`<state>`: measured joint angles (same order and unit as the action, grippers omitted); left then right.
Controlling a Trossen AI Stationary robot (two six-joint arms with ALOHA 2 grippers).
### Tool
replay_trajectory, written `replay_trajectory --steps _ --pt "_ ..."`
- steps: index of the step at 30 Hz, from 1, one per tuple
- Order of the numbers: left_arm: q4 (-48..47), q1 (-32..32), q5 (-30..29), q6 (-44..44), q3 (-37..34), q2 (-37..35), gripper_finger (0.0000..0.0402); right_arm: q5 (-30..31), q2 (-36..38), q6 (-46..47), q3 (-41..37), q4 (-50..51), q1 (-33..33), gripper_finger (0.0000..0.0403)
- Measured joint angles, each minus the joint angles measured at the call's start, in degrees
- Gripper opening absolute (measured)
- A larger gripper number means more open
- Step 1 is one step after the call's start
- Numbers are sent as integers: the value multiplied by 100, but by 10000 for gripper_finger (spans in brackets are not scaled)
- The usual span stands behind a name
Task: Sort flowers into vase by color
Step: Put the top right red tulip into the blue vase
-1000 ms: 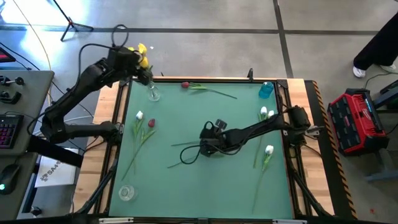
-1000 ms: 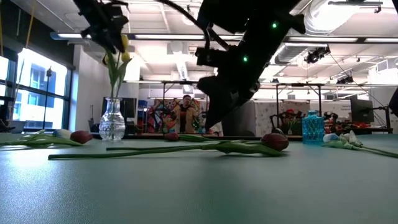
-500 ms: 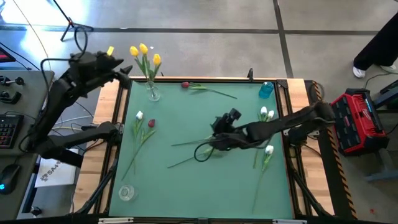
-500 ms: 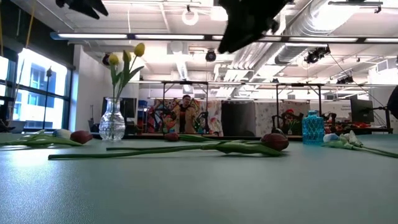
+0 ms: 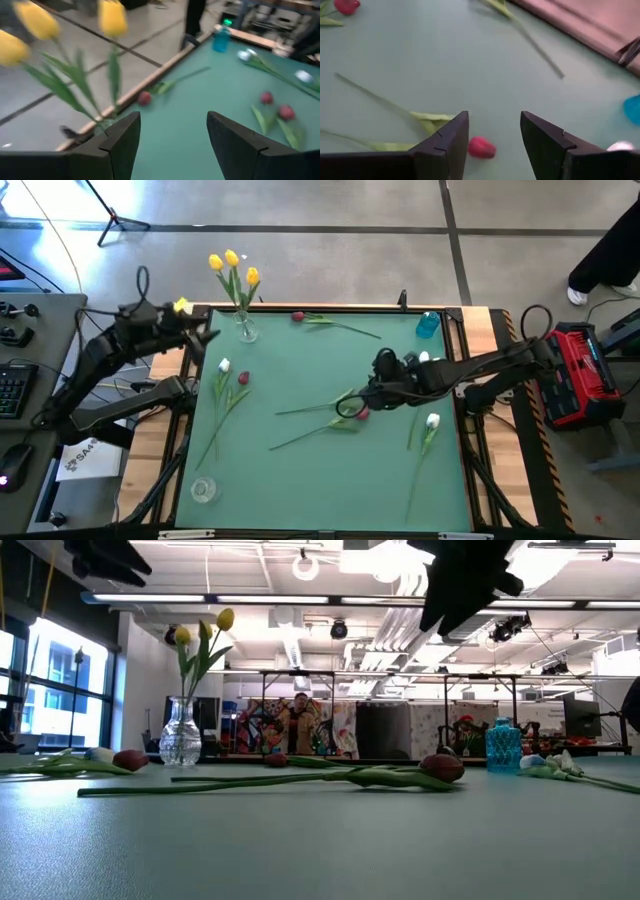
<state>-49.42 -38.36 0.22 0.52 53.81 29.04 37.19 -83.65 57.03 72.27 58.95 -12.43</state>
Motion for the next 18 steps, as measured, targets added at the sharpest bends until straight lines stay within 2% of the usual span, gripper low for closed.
replay_trajectory --steps 5,9,18 --pt "159 256 127 131 -615 -162 218 -98 -186 247 0 -87 2 167" --pt "483 476 145 161 -1039 -162 218 -169 -485 -184 0 -153 48 167" --pt "2043 1157 446 -233 -1915 -38 218 -497 -1104 -907 0 -537 403 167"
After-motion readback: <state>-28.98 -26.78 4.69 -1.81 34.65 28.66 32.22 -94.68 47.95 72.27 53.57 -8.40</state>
